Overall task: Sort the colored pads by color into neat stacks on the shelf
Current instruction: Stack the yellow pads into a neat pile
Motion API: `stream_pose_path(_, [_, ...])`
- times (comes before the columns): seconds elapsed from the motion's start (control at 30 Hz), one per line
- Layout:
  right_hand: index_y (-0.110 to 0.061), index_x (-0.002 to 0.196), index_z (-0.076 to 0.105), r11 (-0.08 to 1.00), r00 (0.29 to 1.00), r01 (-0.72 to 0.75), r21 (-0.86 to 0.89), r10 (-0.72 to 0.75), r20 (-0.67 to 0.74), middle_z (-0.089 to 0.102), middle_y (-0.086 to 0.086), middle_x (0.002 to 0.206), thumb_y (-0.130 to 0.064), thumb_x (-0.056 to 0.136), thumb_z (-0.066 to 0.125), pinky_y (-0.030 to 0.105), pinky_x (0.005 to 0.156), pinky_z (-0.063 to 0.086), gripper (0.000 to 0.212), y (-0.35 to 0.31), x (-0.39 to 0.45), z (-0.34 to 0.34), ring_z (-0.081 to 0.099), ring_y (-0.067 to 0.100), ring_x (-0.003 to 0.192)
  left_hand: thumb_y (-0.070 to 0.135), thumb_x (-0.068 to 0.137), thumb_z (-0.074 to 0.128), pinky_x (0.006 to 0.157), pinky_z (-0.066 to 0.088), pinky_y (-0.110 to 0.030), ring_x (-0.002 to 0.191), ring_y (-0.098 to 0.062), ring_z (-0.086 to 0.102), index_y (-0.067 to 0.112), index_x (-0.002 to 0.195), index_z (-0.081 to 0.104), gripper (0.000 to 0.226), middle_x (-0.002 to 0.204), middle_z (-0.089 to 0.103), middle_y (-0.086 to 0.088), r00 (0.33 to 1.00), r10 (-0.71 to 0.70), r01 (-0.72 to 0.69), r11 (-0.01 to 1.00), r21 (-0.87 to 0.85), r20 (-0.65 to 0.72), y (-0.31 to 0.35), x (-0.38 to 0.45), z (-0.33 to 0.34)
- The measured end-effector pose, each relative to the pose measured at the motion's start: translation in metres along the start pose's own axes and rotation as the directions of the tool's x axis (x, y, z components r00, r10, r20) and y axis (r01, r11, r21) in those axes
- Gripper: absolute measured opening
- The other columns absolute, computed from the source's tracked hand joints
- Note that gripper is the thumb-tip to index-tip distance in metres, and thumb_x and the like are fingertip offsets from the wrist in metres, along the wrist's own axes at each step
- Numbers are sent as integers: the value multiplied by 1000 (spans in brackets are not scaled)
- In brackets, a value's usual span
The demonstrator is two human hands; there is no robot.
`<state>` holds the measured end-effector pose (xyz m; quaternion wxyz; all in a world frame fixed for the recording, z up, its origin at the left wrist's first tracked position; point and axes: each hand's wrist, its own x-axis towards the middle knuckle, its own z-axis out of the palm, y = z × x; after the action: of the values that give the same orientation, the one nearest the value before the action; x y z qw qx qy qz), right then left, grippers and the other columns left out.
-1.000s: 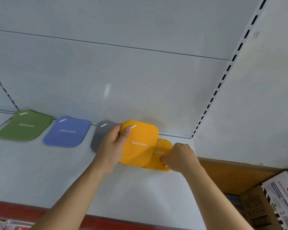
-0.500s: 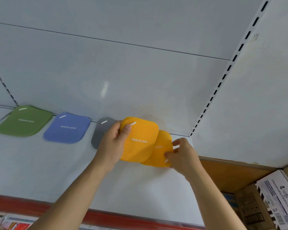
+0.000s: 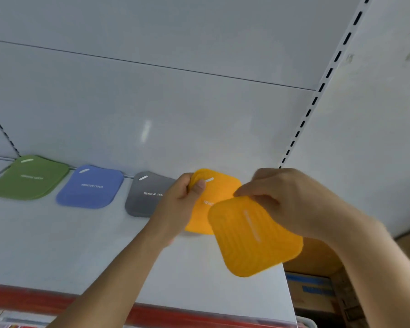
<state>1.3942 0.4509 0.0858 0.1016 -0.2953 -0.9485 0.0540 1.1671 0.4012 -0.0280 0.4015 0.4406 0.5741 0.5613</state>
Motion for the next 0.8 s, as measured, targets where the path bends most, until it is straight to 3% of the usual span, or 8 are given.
stream_pose_path(0.1, [-41,129,66,979,983,180,-92,-178,36,64,-3,95,-18,101,55,41,66,53,37,-11,25,31,61,22,85,46,102,60,91,55,-52,96,-19,69,30,107,70,19,104,74,-9,997,-25,25,1000,13,78,-2,-4,13])
stream_pose_path(0.23, [-32,129,61,969,973,231,-85,-228,45,67,-2,97,-17,101,56,40,72,54,32,-3,37,52,61,22,90,39,105,59,100,55,-56,115,-31,71,27,112,72,19,112,77,-6,979,-140,152,985,-75,149,-7,-13,9])
stream_pose_path(0.37, [-19,116,64,903,924,380,-203,-379,42,63,0,76,-6,93,63,42,58,53,27,-4,41,60,55,23,71,28,107,56,101,53,-53,111,-25,71,28,109,75,18,116,76,-10,972,-167,185,978,-98,167,-7,-15,3])
stream_pose_path(0.43, [-16,111,65,852,887,456,-256,-458,56,59,1,70,-1,91,54,41,54,50,27,-5,46,62,48,23,67,19,107,54,92,52,-44,104,-20,69,29,107,76,24,114,76,-11,966,-187,208,972,-110,177,-6,-14,2])
stream_pose_path(0.53, [-17,104,63,788,823,562,-251,-563,75,58,2,65,-7,90,35,41,52,50,32,-5,53,57,46,24,64,18,106,55,89,51,-41,104,-24,68,13,123,69,22,122,71,-23,958,-192,233,955,-185,213,-4,-14,0])
stream_pose_path(0.6, [-15,104,62,758,801,592,-272,-591,95,56,3,63,-7,91,35,42,52,50,31,-4,55,54,46,25,62,20,106,55,91,55,-39,108,-25,71,13,128,68,26,122,73,-18,951,-197,251,941,-227,237,-2,-15,-1])
stream_pose_path(0.7, [-17,122,62,740,803,590,-323,-578,143,57,4,65,-6,94,42,42,56,50,36,-6,58,48,47,25,66,22,104,58,94,56,-37,112,-22,72,19,125,71,25,119,77,-7,953,-187,239,947,-213,239,-3,-15,0])
stream_pose_path(0.8, [-15,122,59,760,814,561,-328,-579,48,60,4,78,-4,97,44,41,61,49,32,-10,63,51,49,26,72,27,106,55,101,52,-36,122,-19,68,19,126,71,27,125,76,-4,965,-161,210,947,-243,205,-7,-15,0])
